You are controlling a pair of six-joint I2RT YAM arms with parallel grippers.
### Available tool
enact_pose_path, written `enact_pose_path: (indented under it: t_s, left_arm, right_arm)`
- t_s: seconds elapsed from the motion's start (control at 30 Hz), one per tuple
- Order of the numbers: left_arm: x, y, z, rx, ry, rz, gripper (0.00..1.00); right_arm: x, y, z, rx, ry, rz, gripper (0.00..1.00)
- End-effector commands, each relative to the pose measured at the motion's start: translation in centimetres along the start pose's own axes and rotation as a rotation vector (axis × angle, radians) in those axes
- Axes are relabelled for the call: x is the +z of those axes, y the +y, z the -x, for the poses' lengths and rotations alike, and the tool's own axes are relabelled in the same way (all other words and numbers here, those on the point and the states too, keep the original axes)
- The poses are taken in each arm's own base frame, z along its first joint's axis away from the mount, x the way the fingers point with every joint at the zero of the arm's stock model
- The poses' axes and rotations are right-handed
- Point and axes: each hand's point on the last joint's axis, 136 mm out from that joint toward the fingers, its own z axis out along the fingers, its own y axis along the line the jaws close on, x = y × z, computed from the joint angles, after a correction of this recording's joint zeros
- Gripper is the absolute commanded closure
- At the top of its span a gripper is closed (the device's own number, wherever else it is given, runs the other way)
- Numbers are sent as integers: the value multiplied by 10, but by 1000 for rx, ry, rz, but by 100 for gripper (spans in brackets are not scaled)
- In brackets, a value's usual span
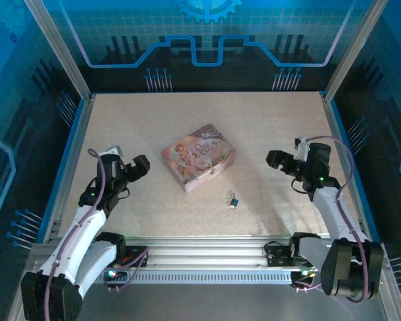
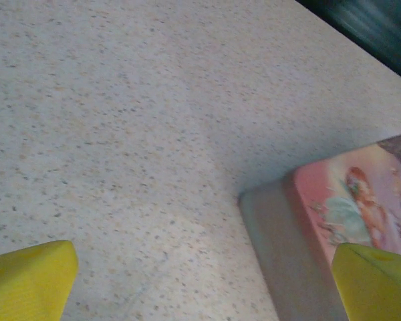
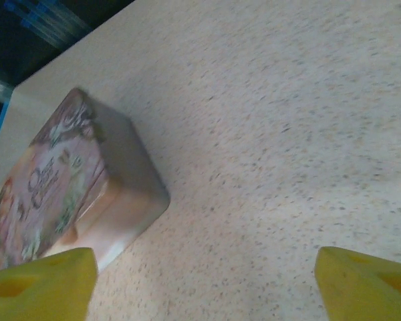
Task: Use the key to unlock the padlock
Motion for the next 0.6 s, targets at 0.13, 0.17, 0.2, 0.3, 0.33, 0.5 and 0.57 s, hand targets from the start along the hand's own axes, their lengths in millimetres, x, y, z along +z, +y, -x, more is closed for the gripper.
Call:
enact_pose_path:
  t_s: [0.13,0.17,0.2,0.3,0.33,0.5,0.57]
  left_arm:
    - [10,21,10,115,-143,65,1]
    - [10,22,12,106,-158,68,1]
    - [10,21,13,107,-162,61,1]
    - [11,19,18,114,-193,50,1]
    - [11,18,21,126,-207,47,1]
    - [10,17,34,212,-288,56,1]
    - [11,21,36,245,-316,79,1]
  right_arm:
    - [-3,-47,16,-81,-134,-234,0]
    - [-3,-50,18,-105,-148,-258,0]
    - [-4,-54,19,-128,-165,-279,0]
    - [-3,-61,23,-213,-239,-334,0]
    - [-2,-60,23,-244,-266,-338,0]
    - [11,-53,25,-359,-348,-321,0]
    - [20,-50,25,-393,-350,-310,0]
